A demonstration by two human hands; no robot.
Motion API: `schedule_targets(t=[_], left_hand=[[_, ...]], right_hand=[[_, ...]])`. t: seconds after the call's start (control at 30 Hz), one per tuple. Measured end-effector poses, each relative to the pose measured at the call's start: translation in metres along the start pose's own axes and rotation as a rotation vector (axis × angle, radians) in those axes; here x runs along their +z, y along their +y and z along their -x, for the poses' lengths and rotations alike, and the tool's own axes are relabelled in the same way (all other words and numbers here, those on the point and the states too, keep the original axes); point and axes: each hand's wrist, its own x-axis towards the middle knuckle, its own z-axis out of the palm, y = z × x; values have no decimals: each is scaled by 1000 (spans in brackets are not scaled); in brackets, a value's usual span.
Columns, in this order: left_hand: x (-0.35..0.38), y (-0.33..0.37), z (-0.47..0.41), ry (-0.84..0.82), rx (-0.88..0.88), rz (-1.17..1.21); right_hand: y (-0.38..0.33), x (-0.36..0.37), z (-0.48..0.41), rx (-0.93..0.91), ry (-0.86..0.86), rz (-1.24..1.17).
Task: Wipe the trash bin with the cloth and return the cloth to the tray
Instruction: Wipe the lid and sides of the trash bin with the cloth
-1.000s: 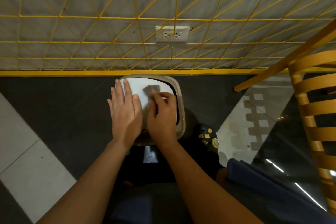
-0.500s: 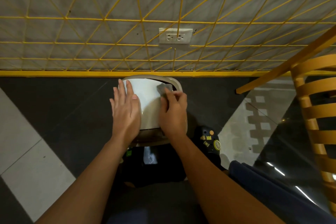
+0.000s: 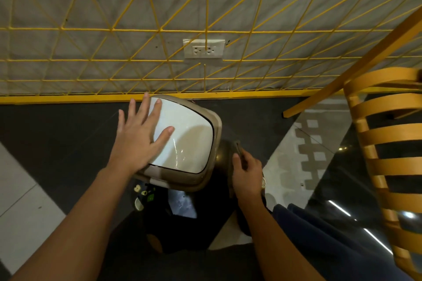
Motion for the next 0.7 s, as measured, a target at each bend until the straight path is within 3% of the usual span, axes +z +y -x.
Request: schedule_targets(t=[0.17,0.33,0.47,0.57,0.7], left_hand=[[10,19,-3,29,85,-107],[17,18,-4,58,55,-96],[21,19,-6,66,32,-129],[21,19,-5,64,35,-138],[17,19,-5,72,66,-127]], right_hand=[[-15,16,-3,-380,-53,215],[-19,24,-42,-439,-52,308],[-3,27,-27,-454,-118,331],[2,27,-7,-512,-66,494],[-5,28,-30,-472,25,372]])
